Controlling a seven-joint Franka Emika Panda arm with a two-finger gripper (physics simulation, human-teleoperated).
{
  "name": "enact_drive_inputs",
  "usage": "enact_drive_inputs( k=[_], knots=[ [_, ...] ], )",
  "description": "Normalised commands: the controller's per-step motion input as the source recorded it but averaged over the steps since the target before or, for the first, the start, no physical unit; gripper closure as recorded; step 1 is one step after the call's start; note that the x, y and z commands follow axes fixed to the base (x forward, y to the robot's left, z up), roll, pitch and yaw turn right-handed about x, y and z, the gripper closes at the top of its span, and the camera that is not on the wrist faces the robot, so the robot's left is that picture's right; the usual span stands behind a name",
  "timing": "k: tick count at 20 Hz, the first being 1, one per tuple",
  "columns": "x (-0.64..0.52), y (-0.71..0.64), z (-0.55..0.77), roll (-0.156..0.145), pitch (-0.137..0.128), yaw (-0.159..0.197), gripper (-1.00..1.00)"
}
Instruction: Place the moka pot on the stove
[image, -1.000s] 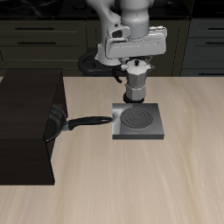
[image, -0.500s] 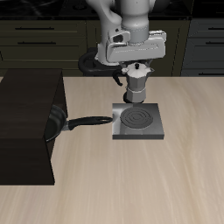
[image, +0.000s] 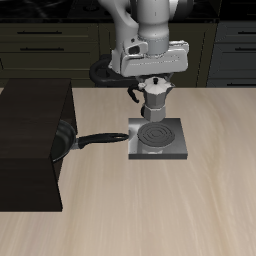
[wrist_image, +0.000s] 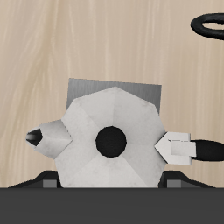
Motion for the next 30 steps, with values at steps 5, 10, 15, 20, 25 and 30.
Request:
enact_drive_inputs(
  k=[5, 10, 15, 20, 25, 30],
  knots=[
    [0.13, 0.02, -0.15, -0.006, 0.014, 0.024, 1.00],
    [0.03, -0.01, -0.25, 0.009, 0.068, -0.011, 1.00],
    [0.03, -0.04, -0.12, -0.014, 0.023, 0.011, 1.00],
    [0.01, -0.06, -0.15, 0.002, 0.034, -0.005, 1.00],
    [-0.03, 0.01, -0.05, 0.000, 0.013, 0.009, -1.00],
    [0.00, -0.02, -0.01, -0.005, 0.021, -0.021, -1.00]
  ],
)
